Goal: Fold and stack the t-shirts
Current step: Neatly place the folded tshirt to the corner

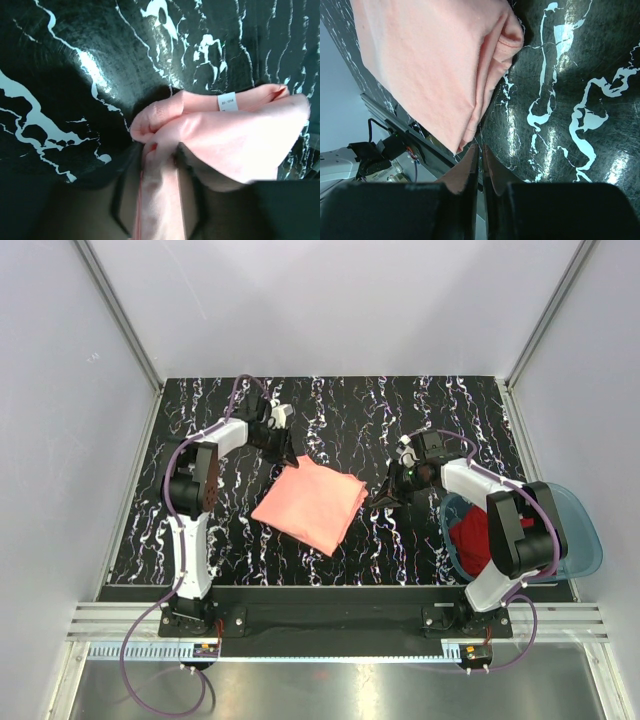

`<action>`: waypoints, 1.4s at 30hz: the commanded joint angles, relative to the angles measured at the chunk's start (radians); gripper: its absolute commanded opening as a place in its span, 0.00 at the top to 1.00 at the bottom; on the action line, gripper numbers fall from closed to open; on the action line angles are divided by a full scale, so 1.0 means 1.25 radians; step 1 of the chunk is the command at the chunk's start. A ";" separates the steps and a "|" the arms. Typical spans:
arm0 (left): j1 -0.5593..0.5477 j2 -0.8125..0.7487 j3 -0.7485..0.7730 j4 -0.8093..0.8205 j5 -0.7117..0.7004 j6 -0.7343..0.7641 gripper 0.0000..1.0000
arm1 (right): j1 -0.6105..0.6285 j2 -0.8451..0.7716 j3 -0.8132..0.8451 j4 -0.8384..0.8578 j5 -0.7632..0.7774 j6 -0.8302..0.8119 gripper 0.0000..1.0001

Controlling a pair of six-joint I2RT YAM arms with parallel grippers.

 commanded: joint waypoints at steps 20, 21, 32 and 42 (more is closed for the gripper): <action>0.077 -0.083 0.170 -0.066 -0.426 0.127 1.00 | 0.006 -0.038 0.033 -0.092 -0.061 0.016 0.89; 0.091 -0.054 0.195 -0.070 -0.433 0.135 1.00 | 0.006 -0.035 0.045 -0.110 -0.058 0.011 0.89; 0.198 0.172 0.565 -0.020 -0.537 0.202 1.00 | 0.005 0.017 0.129 -0.217 -0.036 -0.025 0.89; 0.256 0.271 0.684 0.153 -0.621 0.220 1.00 | 0.006 0.115 0.215 -0.258 -0.028 -0.028 0.89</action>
